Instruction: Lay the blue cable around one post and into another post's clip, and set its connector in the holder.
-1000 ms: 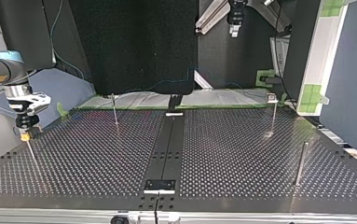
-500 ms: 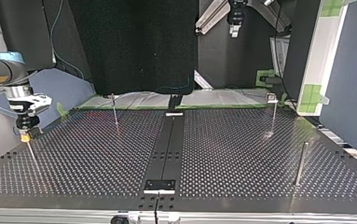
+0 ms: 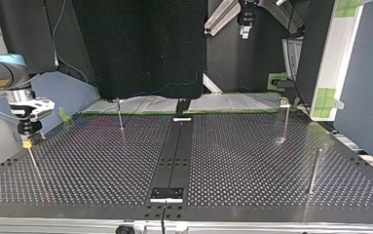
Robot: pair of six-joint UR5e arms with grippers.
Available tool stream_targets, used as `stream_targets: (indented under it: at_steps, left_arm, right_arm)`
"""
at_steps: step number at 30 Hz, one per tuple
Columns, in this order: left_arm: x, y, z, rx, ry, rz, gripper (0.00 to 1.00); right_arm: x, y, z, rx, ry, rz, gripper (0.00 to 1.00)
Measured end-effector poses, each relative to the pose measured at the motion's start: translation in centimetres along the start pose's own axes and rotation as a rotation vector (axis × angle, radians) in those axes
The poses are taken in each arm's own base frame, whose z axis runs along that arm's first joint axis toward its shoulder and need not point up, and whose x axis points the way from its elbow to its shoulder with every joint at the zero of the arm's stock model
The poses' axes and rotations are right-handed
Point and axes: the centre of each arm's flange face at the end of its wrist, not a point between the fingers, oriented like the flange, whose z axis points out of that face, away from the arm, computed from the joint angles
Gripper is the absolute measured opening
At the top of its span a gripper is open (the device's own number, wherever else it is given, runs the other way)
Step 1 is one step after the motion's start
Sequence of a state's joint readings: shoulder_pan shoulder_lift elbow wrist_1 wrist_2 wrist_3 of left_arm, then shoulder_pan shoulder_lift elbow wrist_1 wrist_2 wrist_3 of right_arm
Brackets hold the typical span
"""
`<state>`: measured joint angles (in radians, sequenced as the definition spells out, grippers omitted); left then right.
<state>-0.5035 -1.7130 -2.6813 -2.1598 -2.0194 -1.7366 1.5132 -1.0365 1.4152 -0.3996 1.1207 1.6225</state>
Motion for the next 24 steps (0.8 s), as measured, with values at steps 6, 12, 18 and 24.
stream_targets:
  at_steps: [6, 12, 18, 24]
  left_arm:
    - [0.04, 0.03, -0.06, 0.000, 0.002, 0.000, 0.81]
    - [0.05, 0.03, -0.06, 0.000, 0.003, 0.000, 0.81]
    - [0.05, 0.04, -0.06, 0.000, 0.003, 0.001, 0.81]
    - [0.07, 0.04, -0.06, -0.001, 0.003, 0.000, 0.81]
  right_arm:
    - [-0.02, 0.04, -0.01, -0.005, -0.001, 0.001, 0.98]
    - [-0.02, -0.02, 0.00, -0.006, -0.001, 0.001, 0.98]
    - [0.06, -0.15, 0.08, -0.008, 0.003, -0.001, 0.98]
    - [0.09, -0.06, 0.11, -0.019, 0.007, -0.003, 0.98]
